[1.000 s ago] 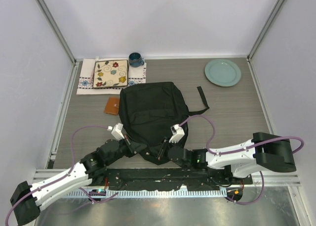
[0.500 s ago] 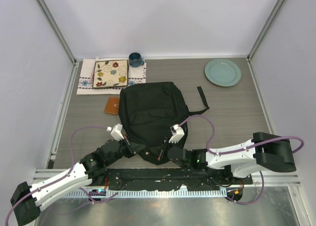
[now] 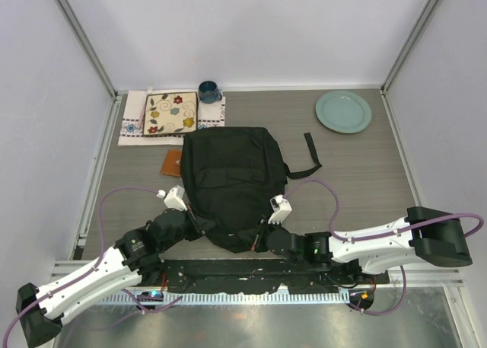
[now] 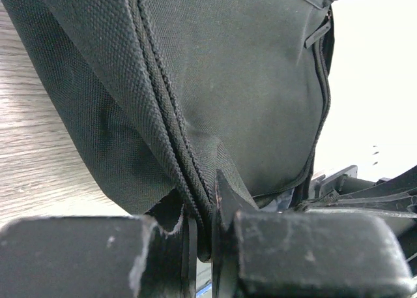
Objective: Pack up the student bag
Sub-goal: Zip the student bag at the center of the board.
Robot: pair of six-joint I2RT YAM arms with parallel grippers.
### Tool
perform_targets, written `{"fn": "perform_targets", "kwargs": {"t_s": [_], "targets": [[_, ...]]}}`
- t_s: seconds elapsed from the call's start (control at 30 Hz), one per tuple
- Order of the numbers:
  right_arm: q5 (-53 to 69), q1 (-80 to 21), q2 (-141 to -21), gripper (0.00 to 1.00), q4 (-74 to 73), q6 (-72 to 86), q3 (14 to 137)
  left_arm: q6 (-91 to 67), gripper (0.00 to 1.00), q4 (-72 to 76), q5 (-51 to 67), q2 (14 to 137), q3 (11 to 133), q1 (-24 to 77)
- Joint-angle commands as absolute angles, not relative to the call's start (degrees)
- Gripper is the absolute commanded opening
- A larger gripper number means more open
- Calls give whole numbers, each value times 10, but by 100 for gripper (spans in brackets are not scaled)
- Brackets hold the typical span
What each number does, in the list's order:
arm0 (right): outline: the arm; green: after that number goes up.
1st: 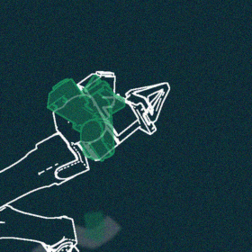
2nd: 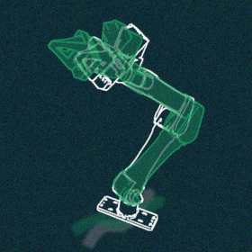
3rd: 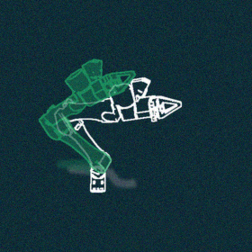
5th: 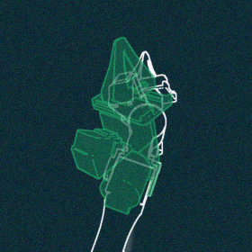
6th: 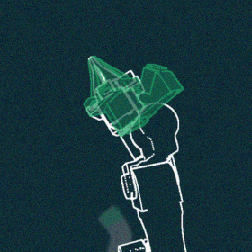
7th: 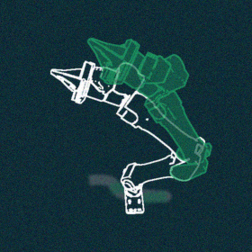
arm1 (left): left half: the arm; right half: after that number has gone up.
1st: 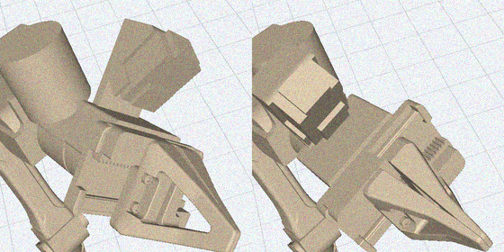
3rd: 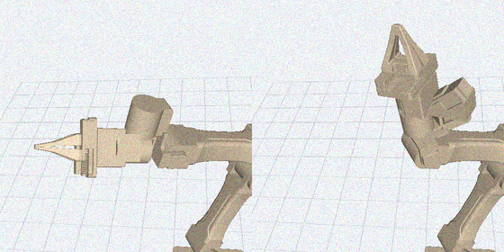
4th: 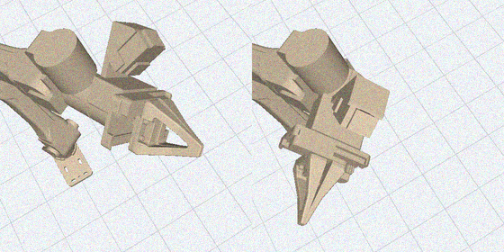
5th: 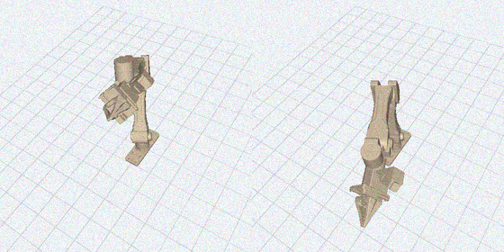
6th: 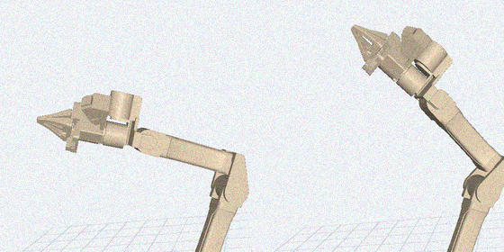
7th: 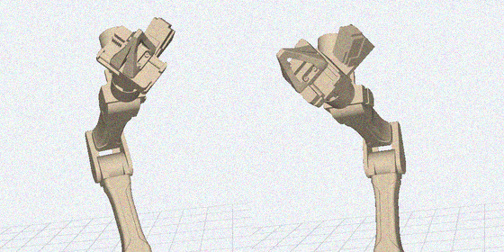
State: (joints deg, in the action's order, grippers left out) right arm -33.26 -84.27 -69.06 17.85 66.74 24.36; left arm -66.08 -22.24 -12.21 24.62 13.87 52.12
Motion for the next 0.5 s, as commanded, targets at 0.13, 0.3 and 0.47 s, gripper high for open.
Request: {"fn": "perform_targets", "kwargs": {"t_s": [0.13,0.3,0.47], "targets": [[-458,-846,-580,1,53,707,197,-623,0,-276,-183,211,142,515],[-482,-843,-521,1,-12,718,177,-620,0,-305,-192,177,143,515],[-517,-839,-478,1,-86,737,172,-622,0,-316,-194,167,146,515]]}}
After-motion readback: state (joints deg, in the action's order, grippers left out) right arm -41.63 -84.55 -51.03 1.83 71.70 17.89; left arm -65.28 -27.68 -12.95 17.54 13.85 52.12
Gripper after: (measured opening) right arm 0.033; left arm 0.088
